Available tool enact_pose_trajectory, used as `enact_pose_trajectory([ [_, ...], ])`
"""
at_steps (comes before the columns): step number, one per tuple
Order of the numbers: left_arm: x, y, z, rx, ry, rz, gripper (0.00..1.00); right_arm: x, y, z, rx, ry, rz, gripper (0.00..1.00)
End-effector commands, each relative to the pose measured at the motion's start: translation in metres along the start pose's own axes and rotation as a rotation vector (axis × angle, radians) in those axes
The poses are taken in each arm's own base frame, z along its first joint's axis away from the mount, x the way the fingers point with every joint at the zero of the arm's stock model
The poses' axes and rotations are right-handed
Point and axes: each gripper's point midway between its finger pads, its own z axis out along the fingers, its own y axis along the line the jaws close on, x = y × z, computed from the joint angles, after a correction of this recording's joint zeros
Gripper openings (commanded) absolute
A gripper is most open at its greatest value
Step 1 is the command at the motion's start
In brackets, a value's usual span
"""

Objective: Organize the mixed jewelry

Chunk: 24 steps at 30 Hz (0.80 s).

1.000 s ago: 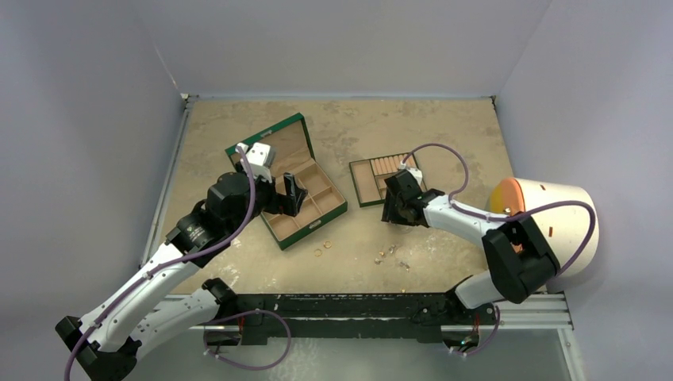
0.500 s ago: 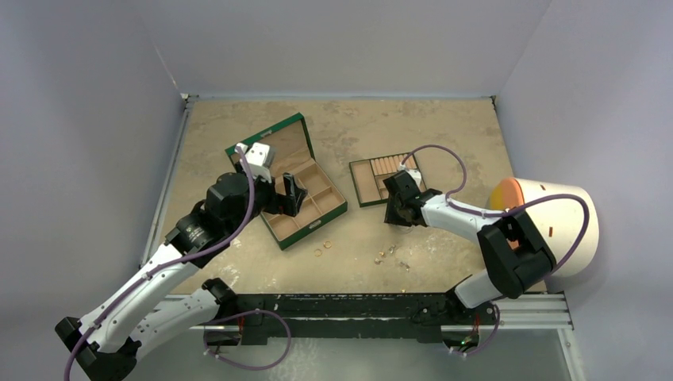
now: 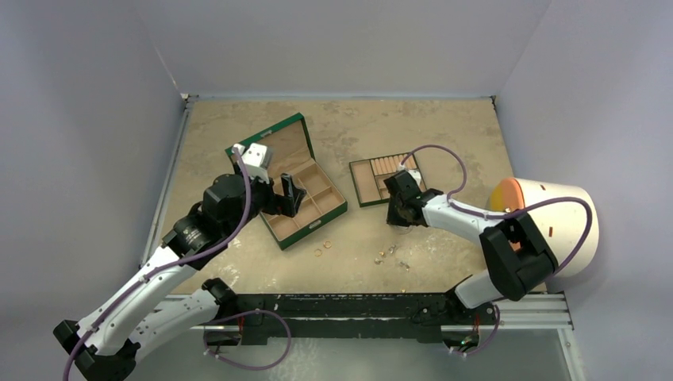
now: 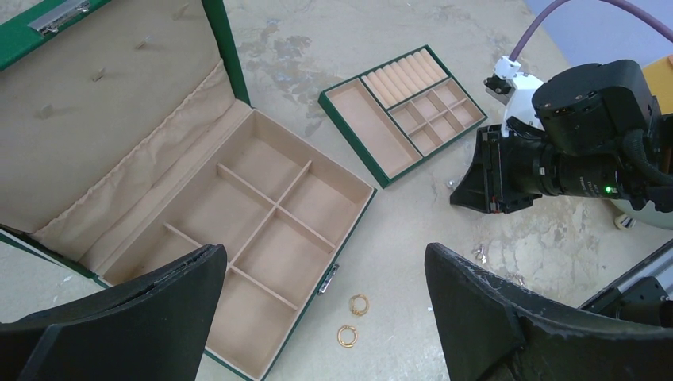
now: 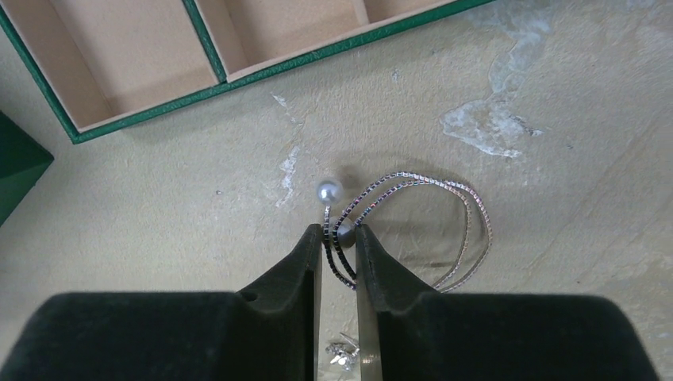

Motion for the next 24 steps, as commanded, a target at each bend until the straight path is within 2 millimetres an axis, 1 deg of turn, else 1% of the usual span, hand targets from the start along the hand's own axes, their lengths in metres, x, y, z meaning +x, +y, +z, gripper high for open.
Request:
enact_pose_trajectory([
  [1, -0.011, -0.005, -0.004, 0.028, -0.04, 0.015, 0.96, -0.032, 0.006, -0.022, -0.015, -0.092, -0.036, 0.0],
  [5, -0.012, -0.006, -0.005, 0.032, -0.045, 0.013, 0.96, -0.044, 0.014, -0.04, -0.061, -0.118, -0.123, 0.0],
  [9, -0.013, -0.005, -0.006, 0.025, -0.049, 0.011, 0.96, -0.06, 0.03, -0.065, -0.128, -0.176, -0.217, 0.0],
  [13, -0.014, 0.001, -0.006, -0.007, -0.055, 0.005, 0.95, -0.069, 0.063, -0.092, -0.243, -0.235, -0.365, 0.0],
  [18, -0.015, 0.013, -0.006, -0.077, -0.058, 0.0, 0.92, -0.078, 0.114, -0.123, -0.402, -0.308, -0.508, 0.0],
  [21, -0.02, 0.021, -0.01, -0.122, -0.084, -0.01, 0.91, -0.083, 0.144, -0.134, -0.501, -0.32, -0.566, 0.0],
  [24, -0.025, 0.037, -0.016, -0.206, -0.119, -0.026, 0.91, -0.084, 0.177, -0.14, -0.59, -0.313, -0.63, 0.0],
])
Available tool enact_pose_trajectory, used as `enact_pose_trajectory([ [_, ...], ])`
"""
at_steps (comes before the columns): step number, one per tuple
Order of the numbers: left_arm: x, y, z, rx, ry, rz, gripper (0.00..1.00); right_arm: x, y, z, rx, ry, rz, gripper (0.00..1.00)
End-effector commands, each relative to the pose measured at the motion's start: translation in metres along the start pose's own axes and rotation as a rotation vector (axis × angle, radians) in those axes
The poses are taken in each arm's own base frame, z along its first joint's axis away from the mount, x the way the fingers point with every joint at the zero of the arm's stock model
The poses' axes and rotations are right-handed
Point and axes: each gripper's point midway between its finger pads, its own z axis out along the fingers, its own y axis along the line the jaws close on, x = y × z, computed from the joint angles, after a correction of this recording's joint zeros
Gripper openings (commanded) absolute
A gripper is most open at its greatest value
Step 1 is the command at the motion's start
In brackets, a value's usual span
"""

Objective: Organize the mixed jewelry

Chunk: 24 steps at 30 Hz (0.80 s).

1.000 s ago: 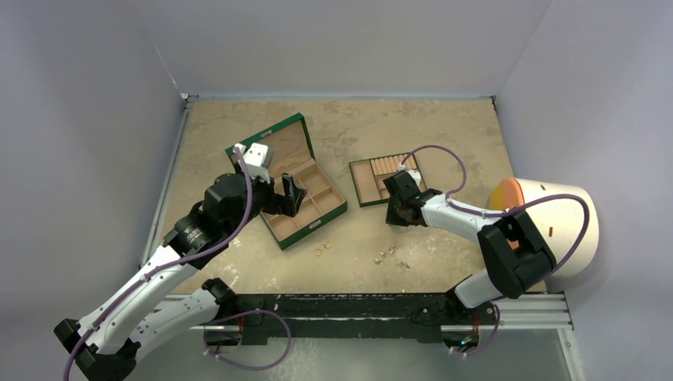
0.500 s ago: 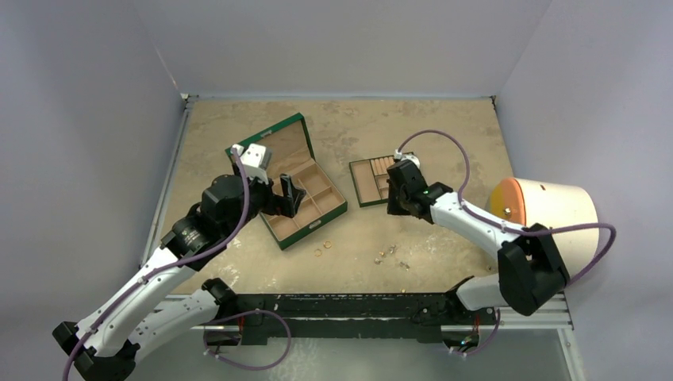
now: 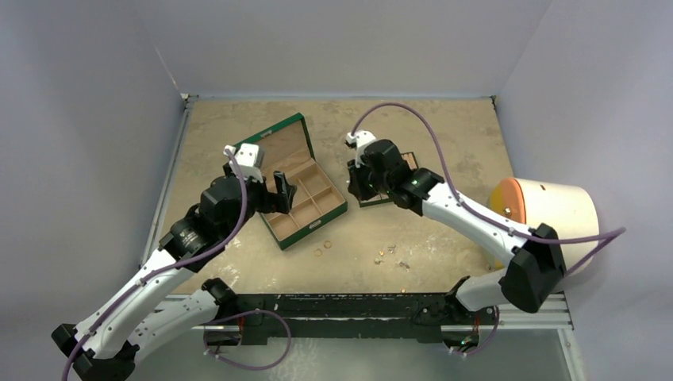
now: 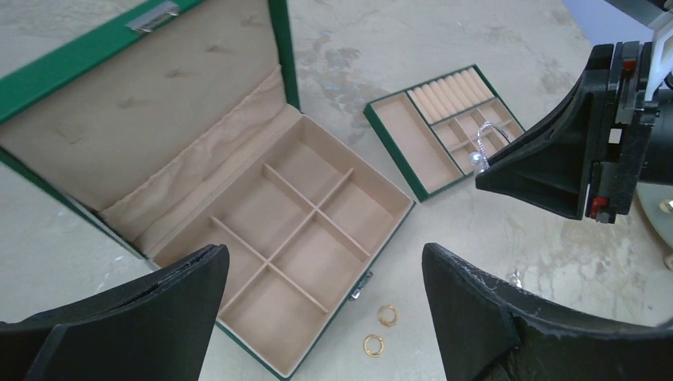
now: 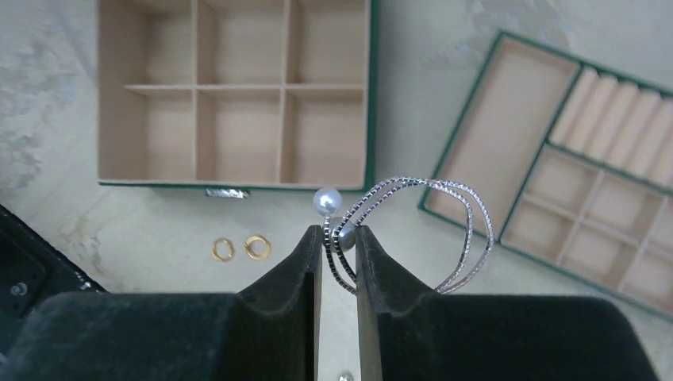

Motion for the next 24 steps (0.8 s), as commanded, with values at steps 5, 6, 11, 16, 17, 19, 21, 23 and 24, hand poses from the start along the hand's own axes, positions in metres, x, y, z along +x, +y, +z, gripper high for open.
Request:
enact_pose_trajectory([
  [5, -0.03, 0.045, -0.018, -0.239, -0.143, -0.061, 0.91, -0.056, 0.063, 0.032, -0.245, -0.068, -0.147, 0.0],
  [6, -0.032, 0.049, -0.02, -0.256, -0.152, -0.067, 0.91, -0.061, 0.068, 0.036, -0.261, -0.072, -0.153, 0.0],
  [11, -0.039, 0.061, -0.03, -0.309, -0.199, -0.096, 0.91, -0.066, 0.087, 0.062, -0.326, -0.059, -0.164, 0.0],
  [16, -0.043, 0.068, -0.034, -0.33, -0.22, -0.112, 0.91, -0.063, 0.098, 0.091, -0.358, -0.028, -0.155, 0.0],
  [17, -0.043, 0.069, -0.034, -0.332, -0.224, -0.116, 0.91, -0.062, 0.098, 0.097, -0.356, -0.021, -0.155, 0.0],
  [19, -0.044, 0.07, -0.035, -0.33, -0.229, -0.121, 0.91, -0.061, 0.096, 0.108, -0.341, -0.01, -0.149, 0.0],
  [21, -0.044, 0.071, -0.034, -0.331, -0.229, -0.122, 0.91, -0.057, 0.093, 0.118, -0.32, 0.002, -0.147, 0.0],
  [23, -0.044, 0.071, -0.034, -0.331, -0.228, -0.123, 0.91, -0.048, 0.091, 0.127, -0.311, 0.029, -0.124, 0.0],
  [24, -0.043, 0.071, -0.033, -0.331, -0.225, -0.122, 0.91, -0.048, 0.09, 0.131, -0.299, 0.025, -0.117, 0.0],
])
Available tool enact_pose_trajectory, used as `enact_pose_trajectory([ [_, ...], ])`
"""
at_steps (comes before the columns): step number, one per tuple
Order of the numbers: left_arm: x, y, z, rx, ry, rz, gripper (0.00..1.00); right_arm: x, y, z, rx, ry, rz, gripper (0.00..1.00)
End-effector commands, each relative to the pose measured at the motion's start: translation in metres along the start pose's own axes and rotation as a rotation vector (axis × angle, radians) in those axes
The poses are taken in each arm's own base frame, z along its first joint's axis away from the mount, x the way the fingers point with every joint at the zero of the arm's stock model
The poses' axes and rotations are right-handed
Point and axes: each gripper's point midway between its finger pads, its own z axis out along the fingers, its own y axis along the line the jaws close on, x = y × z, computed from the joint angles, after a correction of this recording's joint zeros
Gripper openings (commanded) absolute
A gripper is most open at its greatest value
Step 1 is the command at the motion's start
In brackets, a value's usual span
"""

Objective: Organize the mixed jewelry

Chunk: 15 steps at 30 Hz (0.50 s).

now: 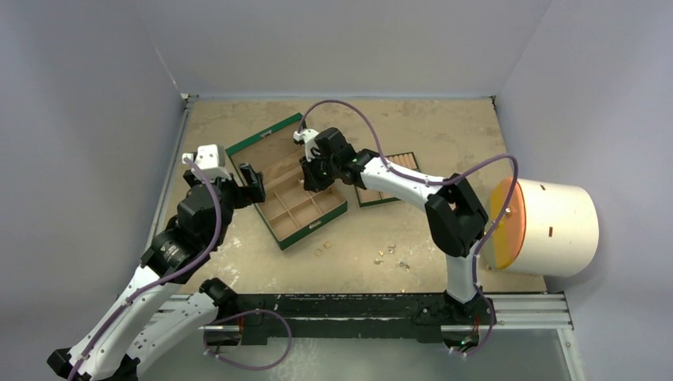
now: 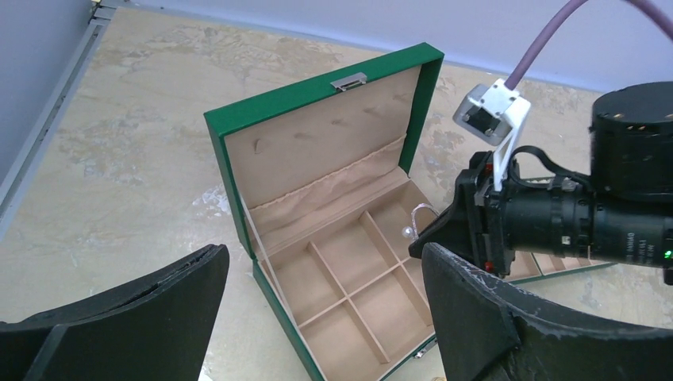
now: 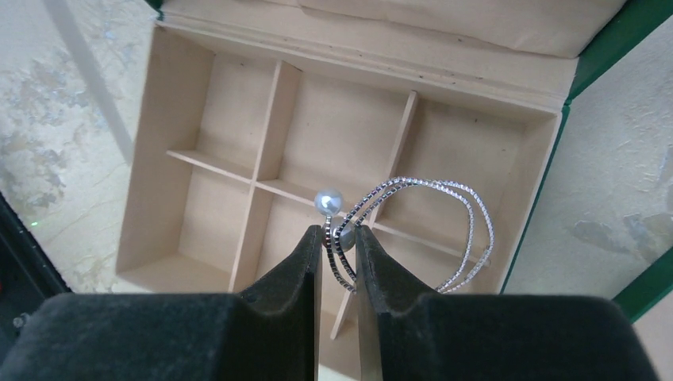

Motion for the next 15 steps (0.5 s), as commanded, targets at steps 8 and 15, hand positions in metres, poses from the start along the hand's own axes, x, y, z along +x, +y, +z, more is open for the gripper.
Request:
enact_pose_trajectory([
  [8, -0.01, 0.0, 0.002, -0.001, -0.035, -0.043, 0.91, -0.021, -0.012, 0.029, 0.043, -0.058, 0.019, 0.0],
  [15, -0.01, 0.001, 0.002, -0.004, -0.035, -0.043, 0.91, -0.022, -0.038, 0.036, 0.101, -0.07, 0.084, 0.0],
])
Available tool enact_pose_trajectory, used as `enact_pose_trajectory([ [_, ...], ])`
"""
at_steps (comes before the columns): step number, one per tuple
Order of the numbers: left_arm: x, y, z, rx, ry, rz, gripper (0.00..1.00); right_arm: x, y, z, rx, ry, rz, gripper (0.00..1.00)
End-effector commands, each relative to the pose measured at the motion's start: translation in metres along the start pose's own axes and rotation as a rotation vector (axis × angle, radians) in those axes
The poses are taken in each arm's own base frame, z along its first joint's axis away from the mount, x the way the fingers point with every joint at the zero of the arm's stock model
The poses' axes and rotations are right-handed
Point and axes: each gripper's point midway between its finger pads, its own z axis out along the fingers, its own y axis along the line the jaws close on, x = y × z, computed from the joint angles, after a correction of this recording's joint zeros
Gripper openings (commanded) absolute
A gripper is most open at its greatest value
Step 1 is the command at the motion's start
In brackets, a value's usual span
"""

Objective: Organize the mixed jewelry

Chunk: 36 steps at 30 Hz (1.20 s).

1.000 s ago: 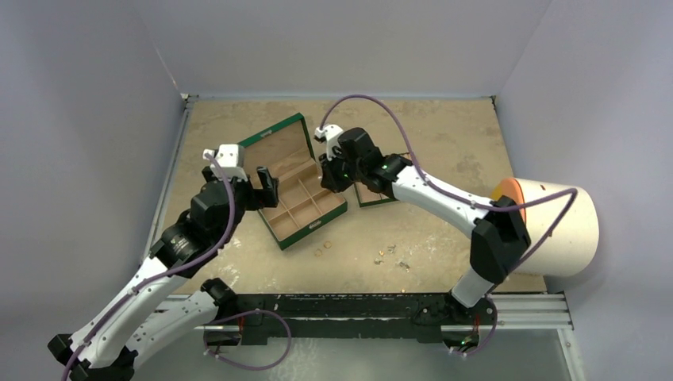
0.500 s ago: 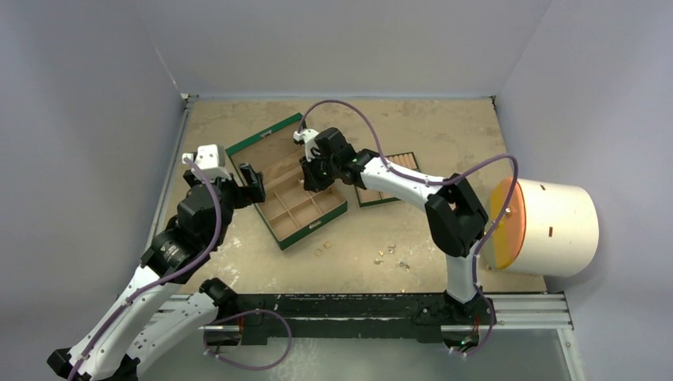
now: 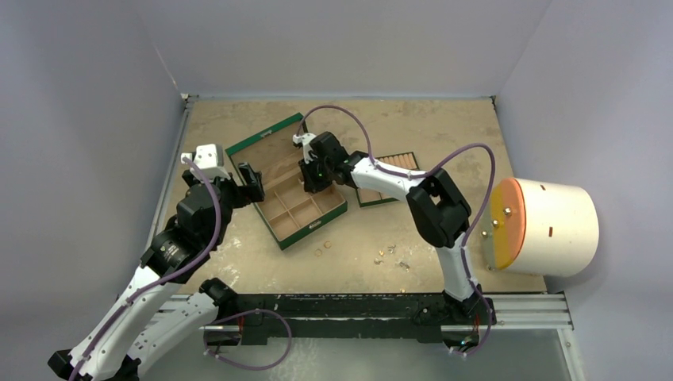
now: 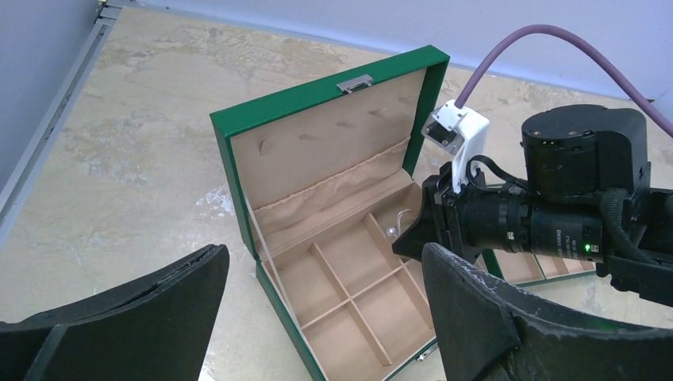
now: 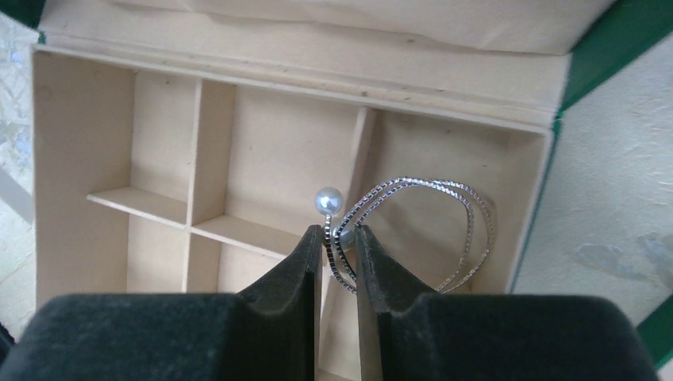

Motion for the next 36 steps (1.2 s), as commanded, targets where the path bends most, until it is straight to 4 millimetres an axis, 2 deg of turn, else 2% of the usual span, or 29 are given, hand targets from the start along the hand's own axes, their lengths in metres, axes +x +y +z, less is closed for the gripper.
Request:
enact_pose_trajectory([
  [1, -0.009, -0.003, 0.001, 0.009, -0.034, -0.041, 0.91, -0.044, -0.013, -0.009, 0.039, -0.123, 0.044, 0.0],
  [9, -0.009, -0.002, 0.001, 0.008, -0.033, -0.04, 0.91, -0.044, -0.03, -0.002, 0.089, -0.136, 0.12, 0.0],
  [19, -0.01, -0.001, 0.001, 0.008, -0.035, -0.043, 0.91, -0.037, -0.043, 0.012, 0.154, -0.113, 0.185, 0.12],
  [30, -0.01, -0.002, 0.001, 0.013, -0.035, -0.044, 0.91, -0.032, -0.046, 0.015, 0.176, -0.105, 0.214, 0.39],
  [36, -0.01, -0.002, 0.0, 0.014, -0.036, -0.045, 0.91, -0.036, -0.045, 0.009, 0.172, -0.121, 0.224, 0.46],
])
